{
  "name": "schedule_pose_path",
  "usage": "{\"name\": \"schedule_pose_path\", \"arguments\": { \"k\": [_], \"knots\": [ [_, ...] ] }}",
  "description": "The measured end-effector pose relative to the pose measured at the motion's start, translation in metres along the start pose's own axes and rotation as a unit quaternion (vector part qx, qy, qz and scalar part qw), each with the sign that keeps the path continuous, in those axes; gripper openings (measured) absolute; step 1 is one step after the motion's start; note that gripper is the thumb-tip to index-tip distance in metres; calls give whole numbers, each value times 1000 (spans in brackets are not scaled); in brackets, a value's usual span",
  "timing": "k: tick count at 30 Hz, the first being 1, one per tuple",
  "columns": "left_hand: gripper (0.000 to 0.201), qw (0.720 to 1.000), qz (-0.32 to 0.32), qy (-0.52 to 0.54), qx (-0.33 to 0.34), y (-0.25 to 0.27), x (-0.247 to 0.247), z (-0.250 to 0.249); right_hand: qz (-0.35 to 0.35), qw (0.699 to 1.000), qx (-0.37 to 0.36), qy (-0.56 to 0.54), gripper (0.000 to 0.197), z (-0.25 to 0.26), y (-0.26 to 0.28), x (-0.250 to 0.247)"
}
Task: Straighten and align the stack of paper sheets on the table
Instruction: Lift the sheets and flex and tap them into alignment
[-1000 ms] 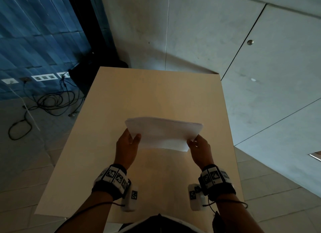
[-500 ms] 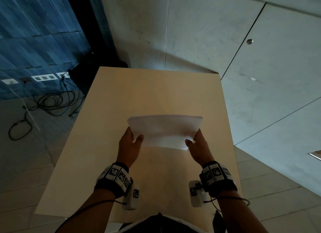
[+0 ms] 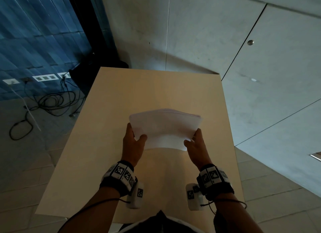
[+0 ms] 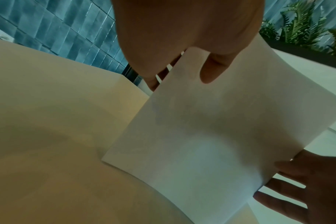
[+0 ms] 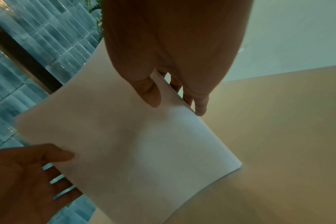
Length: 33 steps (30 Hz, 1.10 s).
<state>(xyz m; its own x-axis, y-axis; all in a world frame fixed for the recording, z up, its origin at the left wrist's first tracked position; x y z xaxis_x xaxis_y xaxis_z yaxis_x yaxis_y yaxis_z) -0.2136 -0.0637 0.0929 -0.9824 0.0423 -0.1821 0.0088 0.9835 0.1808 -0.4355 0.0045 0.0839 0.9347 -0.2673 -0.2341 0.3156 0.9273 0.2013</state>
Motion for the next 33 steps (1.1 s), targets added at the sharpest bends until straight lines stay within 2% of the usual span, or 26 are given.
{"name": "schedule_pose_path", "arguments": {
  "k": [3,9,12,15,20,24,29,33],
  "knots": [
    [54,999,-10,26,29,3,-2,-3,-17,1000,-4,-20,39,3,2,0],
    [34,996,-27,58,64,-1,-8,-11,-40,992,-66,-102,27,34,5,-6],
    [28,994,-20,62,93,-1,-7,-21,-52,986,-100,-125,32,52,5,-7],
    [24,991,-32,56,118,1,-5,-30,-71,987,-97,-107,40,59,4,-6],
    [43,991,-84,32,101,1,-4,-35,-107,987,-74,-96,34,62,3,-6],
    [35,991,-104,39,78,1,-2,-38,-116,986,-63,-97,32,63,2,-5],
    [38,990,-105,41,79,0,-3,-39,-127,985,-68,-95,32,64,3,-6],
    [32,991,-100,49,75,0,-3,-42,-129,985,-62,-99,30,65,3,-7]
  ]
}}
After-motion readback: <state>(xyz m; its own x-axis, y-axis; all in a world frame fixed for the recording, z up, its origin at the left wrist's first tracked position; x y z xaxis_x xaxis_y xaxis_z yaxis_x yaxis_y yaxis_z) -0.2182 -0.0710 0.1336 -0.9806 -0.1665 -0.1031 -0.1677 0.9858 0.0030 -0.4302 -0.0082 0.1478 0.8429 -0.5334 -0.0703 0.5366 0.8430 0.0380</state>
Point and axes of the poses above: each hand's wrist, its own y-axis away from the middle knuckle, its own x-axis out of the palm, z = x × y, the point moved 4 cm from there along -y, towards the middle knuckle, and after that the axes turned 4 degrees about -x, right-handed, at the moved point
